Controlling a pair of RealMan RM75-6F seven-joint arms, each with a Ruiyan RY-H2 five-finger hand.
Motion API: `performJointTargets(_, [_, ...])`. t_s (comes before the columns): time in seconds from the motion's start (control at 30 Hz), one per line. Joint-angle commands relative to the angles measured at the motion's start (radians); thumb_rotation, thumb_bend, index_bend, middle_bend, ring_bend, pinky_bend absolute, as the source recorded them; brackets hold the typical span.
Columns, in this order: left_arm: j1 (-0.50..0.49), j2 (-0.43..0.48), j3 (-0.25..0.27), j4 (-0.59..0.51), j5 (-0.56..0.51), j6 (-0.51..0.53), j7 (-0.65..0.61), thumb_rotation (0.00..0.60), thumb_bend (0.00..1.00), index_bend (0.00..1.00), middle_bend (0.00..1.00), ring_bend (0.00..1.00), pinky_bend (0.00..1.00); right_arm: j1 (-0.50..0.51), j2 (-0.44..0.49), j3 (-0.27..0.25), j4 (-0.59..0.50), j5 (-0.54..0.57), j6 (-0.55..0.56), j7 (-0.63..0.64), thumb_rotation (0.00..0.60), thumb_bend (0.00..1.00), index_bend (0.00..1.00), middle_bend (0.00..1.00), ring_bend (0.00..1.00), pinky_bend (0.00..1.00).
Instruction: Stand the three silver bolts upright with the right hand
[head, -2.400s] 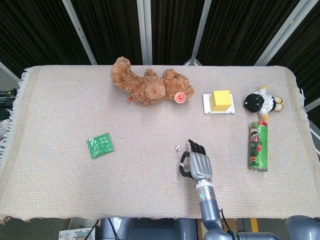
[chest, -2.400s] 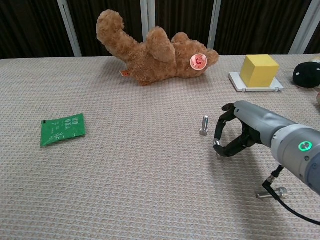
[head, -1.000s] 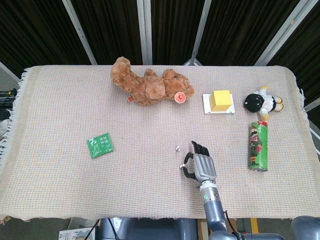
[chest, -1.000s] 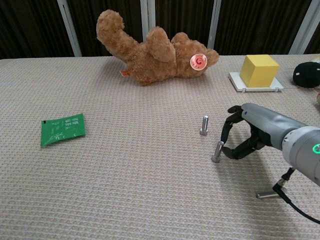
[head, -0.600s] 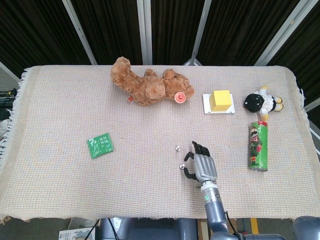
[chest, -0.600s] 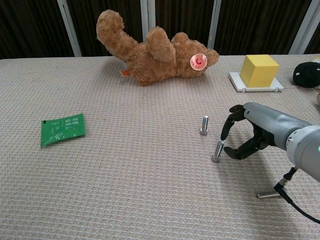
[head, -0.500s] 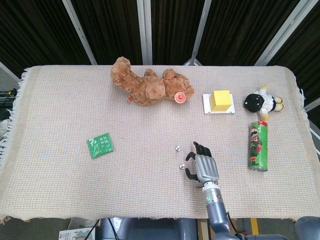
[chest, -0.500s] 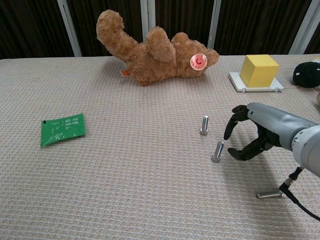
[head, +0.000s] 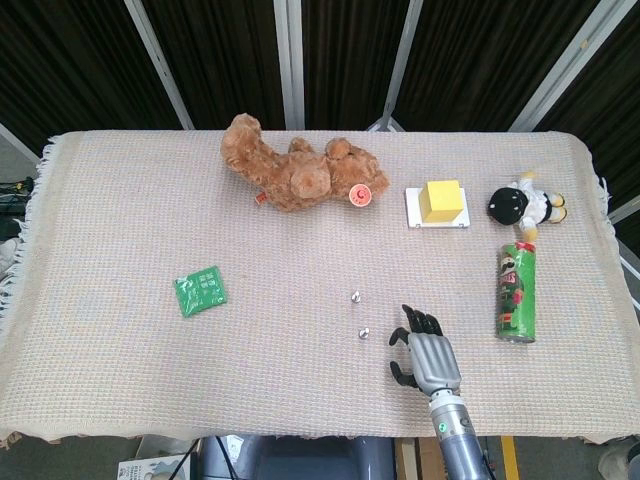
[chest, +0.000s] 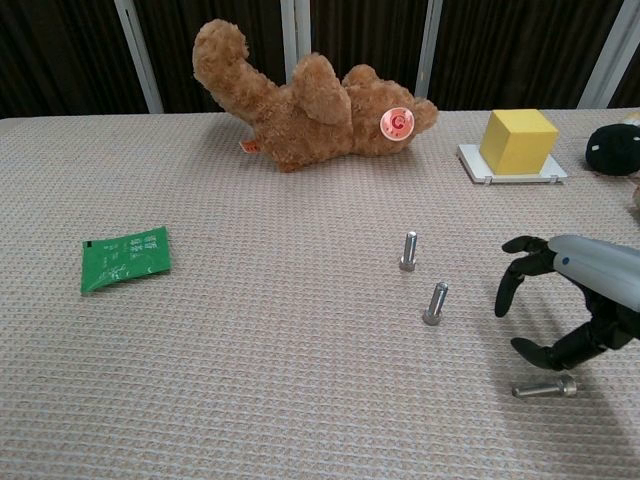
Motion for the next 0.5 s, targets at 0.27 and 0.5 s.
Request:
performJointTargets(0.27, [0.001,0.003,-0.002,0.004,-0.004,-0.001,-0.008,0.600,0.08,0.09,0.03,0.01,0.08,-0.075,-0.031,-0.085,0.081,-0.111,0.003,0.075,0.600,0.39,0.43,0.00,0.00,0.07])
performJointTargets(0.5, [0.000,-0.002,0.001,0.000,0.003,0.001,0.009,0.600,0.08,0.09,0.03,0.01,0.08,-0.107,-0.030,-0.100,0.113,-0.143,-0.017,0.108,0.600,0.39,0.44,0.00,0.00,0.07])
